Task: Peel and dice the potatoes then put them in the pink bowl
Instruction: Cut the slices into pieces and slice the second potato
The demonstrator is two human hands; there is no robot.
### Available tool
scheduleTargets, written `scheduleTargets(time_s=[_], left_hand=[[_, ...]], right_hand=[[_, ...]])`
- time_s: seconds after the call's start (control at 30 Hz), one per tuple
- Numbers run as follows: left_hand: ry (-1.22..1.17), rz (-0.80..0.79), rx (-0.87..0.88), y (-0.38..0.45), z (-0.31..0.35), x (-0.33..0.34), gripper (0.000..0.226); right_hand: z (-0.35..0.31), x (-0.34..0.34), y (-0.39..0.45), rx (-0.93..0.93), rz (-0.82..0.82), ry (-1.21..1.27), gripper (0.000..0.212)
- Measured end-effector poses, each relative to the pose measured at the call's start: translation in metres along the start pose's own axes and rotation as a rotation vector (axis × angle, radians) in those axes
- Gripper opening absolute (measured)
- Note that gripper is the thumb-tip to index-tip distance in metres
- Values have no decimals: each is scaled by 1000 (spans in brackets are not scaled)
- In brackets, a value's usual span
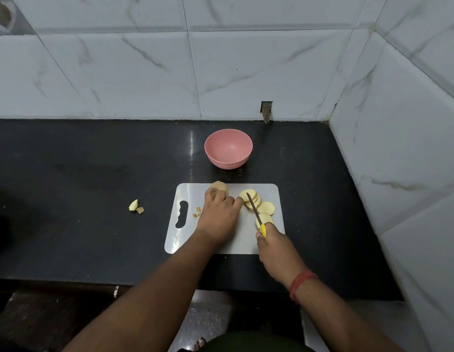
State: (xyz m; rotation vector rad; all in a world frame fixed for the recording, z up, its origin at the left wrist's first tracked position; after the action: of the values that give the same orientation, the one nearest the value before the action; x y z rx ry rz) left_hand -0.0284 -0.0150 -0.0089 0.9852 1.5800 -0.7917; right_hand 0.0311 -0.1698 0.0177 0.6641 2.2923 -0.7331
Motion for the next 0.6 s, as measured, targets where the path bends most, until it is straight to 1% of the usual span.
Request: scheduleTargets(time_s=[0.13, 0.33, 0.6], left_hand=[[-18, -12, 29, -1, -3, 4, 34], [-57, 51, 96, -3, 1, 11, 23], [-36, 45, 80, -2, 2, 6, 25]], right_hand=[[1, 0, -1, 3, -8, 14, 20], [0, 0, 0, 3, -15, 24, 20], [1, 0, 2, 10, -21, 23, 19]])
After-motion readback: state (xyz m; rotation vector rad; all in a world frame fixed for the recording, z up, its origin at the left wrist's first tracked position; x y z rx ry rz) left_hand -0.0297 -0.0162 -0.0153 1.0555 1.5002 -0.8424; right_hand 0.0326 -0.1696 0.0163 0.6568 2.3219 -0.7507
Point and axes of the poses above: each hand's wrist, its own y-axis towards the middle knuckle, its own x-axis out of the palm, z = x × y, the point moved 2 cm from there along y, towards the middle knuckle, and after that the axes turned 3 degrees about y, right-handed, at the moved point
